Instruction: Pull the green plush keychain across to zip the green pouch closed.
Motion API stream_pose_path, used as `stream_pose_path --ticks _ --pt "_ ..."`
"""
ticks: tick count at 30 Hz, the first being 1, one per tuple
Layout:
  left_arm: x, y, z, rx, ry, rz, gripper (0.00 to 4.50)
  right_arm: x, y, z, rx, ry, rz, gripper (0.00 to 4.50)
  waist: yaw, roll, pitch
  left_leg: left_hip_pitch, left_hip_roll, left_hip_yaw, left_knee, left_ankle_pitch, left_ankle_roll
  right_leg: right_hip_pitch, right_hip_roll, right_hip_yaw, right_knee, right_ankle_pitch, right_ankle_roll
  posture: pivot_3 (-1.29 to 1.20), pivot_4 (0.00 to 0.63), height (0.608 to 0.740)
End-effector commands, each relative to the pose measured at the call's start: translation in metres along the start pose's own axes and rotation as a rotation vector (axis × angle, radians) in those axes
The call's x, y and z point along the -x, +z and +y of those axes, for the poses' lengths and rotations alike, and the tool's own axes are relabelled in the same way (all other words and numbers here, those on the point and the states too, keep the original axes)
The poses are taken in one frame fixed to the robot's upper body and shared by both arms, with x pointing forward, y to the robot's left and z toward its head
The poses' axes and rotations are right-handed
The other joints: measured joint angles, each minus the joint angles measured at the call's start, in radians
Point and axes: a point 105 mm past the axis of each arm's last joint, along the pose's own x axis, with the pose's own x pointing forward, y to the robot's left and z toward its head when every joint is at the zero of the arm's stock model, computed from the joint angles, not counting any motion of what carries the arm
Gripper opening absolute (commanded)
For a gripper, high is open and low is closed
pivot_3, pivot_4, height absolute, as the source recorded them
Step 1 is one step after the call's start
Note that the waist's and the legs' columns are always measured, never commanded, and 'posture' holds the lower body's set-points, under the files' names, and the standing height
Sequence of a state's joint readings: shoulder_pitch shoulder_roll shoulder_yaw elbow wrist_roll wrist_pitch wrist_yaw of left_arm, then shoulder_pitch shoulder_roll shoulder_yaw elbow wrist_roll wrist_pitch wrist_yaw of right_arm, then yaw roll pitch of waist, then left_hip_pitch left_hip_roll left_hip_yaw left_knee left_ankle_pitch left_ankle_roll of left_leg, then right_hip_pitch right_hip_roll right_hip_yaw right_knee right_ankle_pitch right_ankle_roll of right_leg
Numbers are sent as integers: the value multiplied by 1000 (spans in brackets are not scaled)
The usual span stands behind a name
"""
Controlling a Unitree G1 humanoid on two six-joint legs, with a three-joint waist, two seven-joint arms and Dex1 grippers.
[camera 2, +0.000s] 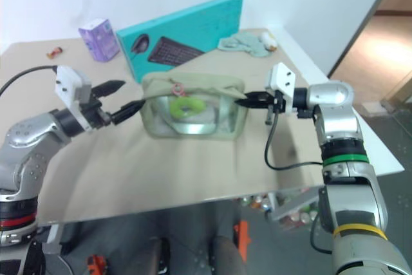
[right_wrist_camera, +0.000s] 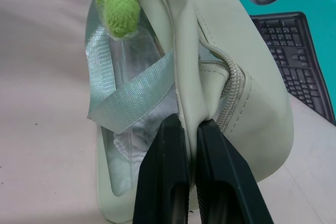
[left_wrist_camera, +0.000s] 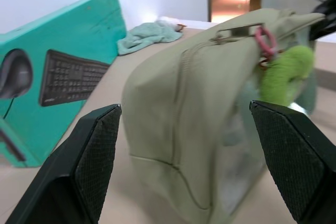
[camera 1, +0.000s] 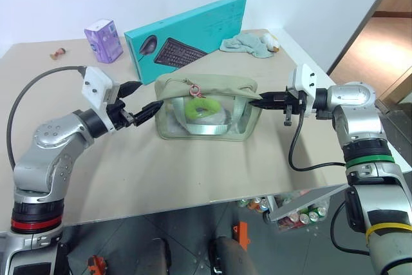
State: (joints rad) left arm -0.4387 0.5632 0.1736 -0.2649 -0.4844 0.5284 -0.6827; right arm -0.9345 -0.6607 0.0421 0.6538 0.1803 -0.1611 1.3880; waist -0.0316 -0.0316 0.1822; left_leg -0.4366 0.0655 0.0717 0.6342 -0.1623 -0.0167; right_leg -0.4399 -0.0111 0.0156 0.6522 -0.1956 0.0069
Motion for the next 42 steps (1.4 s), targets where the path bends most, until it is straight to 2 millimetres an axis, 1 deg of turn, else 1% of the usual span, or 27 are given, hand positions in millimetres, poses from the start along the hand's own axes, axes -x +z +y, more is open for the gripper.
stream_pose_path --ticks 1,4,5,8,10,11,14,16,21,25,28,29,33,35,37,39,40,42 --pt "-7 1 -7 21 -39 -35 4055 3 8 -4 38 1 6 0 0 0 0 0 0 0 0 0 0 0 0 0 0 0 0 0 150 740" --pt "-11 -3 -11 94 -66 -55 4055 4 8 -4 38 -2 10 0 0 0 0 0 0 1 0 0 0 0 0 1 0 1 1 0 150 740" --pt "-12 -3 -12 115 -78 -60 3534 5 8 -4 38 -3 11 0 0 0 0 0 0 1 0 0 0 0 0 1 0 2 3 0 150 740" --pt "-14 -9 -14 139 -94 -47 2597 6 8 -4 38 -4 12 0 0 0 0 0 0 1 0 0 0 0 0 1 0 3 4 0 150 740" --pt "-15 -10 -15 147 -102 -43 1882 6 8 -4 38 -6 13 0 0 0 0 0 0 1 0 0 0 0 0 1 0 3 4 0 150 740" --pt "-15 -10 -15 149 -106 -44 1610 6 8 -4 38 -7 13 0 0 0 0 0 0 1 0 0 0 0 0 1 0 3 4 0 150 740" --pt "-17 -11 -17 151 -112 -44 532 6 9 -4 23 -6 8 0 1 0 0 0 0 1 0 0 0 0 0 1 0 3 4 0 150 740" --pt "-18 -11 -18 152 -115 -43 56 6 9 -2 7 4 10 0 1 0 0 0 0 1 0 0 0 0 0 1 0 3 4 0 150 740" --pt "-19 -8 -21 152 -125 -47 0 8 15 -2 -30 -3 0 1807 4 0 0 0 0 1 0 0 0 0 0 1 0 3 4 0 150 740" --pt "-20 -6 -23 156 -135 -51 0 22 25 -9 -55 -71 -24 3120 9 0 0 -1 0 1 0 0 0 -1 0 1 0 2 4 0 150 740" --pt "-22 -5 -26 158 -145 -53 0 33 35 -10 -126 -107 -65 4209 11 0 0 -1 0 1 0 0 0 -1 -1 1 0 2 4 0 150 740" --pt "-22 -4 -28 159 -149 -54 0 38 39 -11 -149 -128 -78 4457 11 0 0 -1 0 1 0 0 0 -1 -1 1 0 2 4 0 150 740" --pt "-23 -3 -32 170 -153 -54 0 54 51 -5 -206 -173 -107 4457 13 0 0 -1 0 1 0 0 0 -1 -1 0 -1 2 4 0 150 740" --pt "-23 -3 -34 181 -146 -48 0 54 64 6 -213 -167 -134 4457 13 0 0 -2 0 1 0 0 0 -1 -1 1 -1 1 3 0 150 740" --pt "-21 -3 -35 195 -133 -44 0 45 79 21 -235 -137 -184 4457 12 0 0 -2 0 1 0 0 0 -1 -1 1 -1 1 2 0 150 740" --pt "-21 -3 -35 210 -121 -42 0 33 89 36 -263 -107 -231 4457 9 0 0 -1 0 1 0 0 0 -1 -1 1 -1 1 2 0 150 740" --pt "-21 -3 -36 214 -118 -40 0 28 92 41 -277 -102 -246 4457 7 0 0 -1 0 1 0 0 0 -1 -1 1 -1 1 2 0 150 740" --pt "-20 -2 -39 214 -115 -37 0 10 91 55 -301 -90 -262 4457 8 0 0 -1 0 -2 0 0 0 0 0 0 -1 1 2 0 150 740"
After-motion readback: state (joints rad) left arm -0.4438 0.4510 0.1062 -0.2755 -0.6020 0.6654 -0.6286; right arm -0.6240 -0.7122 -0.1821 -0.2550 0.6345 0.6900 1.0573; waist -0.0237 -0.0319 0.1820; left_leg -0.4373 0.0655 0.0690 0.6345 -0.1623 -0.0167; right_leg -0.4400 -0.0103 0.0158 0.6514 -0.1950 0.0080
